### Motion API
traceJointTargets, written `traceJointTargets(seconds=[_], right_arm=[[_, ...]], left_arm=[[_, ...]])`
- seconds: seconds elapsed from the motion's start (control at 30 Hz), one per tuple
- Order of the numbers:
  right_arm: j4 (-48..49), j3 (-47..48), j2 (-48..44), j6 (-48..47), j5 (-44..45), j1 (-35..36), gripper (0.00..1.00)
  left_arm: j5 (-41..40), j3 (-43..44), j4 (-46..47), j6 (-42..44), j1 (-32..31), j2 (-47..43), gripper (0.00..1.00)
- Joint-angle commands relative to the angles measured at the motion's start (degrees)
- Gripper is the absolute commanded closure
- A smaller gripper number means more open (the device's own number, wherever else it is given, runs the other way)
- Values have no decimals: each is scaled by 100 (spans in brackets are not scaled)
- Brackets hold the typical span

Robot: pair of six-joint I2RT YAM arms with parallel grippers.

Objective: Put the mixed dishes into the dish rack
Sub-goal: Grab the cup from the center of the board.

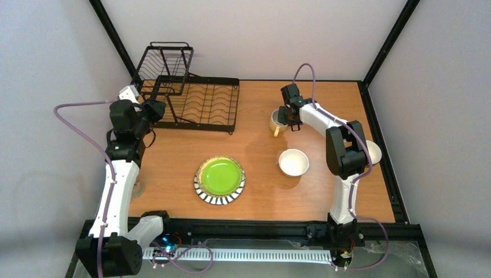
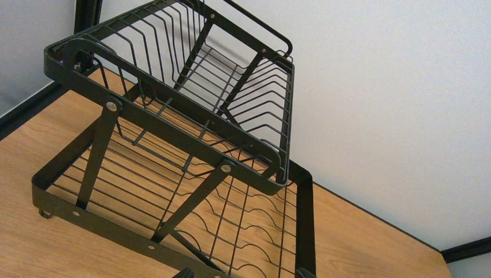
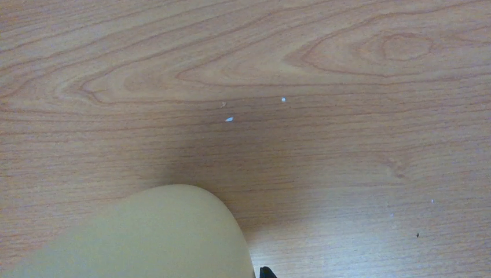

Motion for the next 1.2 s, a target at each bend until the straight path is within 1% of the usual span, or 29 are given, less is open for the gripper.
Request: traceJointTargets(seconds=[0.0, 0.23, 0.33, 0.47, 0.63, 0.8, 0.97, 1.13, 1.17], right_arm=[[-71, -113, -280, 42, -83, -17, 97], [22, -17, -535, -2, -308, -18, 98], [150, 18, -689, 6, -555, -18, 98], [562, -104, -1099, 64, -1085, -14, 98], [1445, -402, -1609, 169, -1907, -19, 98], [2526, -776, -1987, 517, -2781, -11, 98], [3828, -1109, -2075, 1198, -3581, -16, 98], [4799, -1286, -1977, 1817, -4000, 107, 98], [4958, -1287, -1944, 1923, -4052, 134, 98]], left_arm=[[174, 74, -281, -88, -22, -149, 0], [500, 62, -317, -176, -103, -198, 0], [678, 66, -300, -230, -139, -188, 0], [1023, 54, -214, -356, -167, -206, 0], [1555, -33, -7, -674, -214, -220, 0], [1910, -156, 275, -1081, -301, -307, 0], [2262, -198, 567, -1377, -397, -328, 0], [2548, -217, 854, -1537, -481, -288, 0], [2611, -222, 894, -1538, -579, -273, 0]])
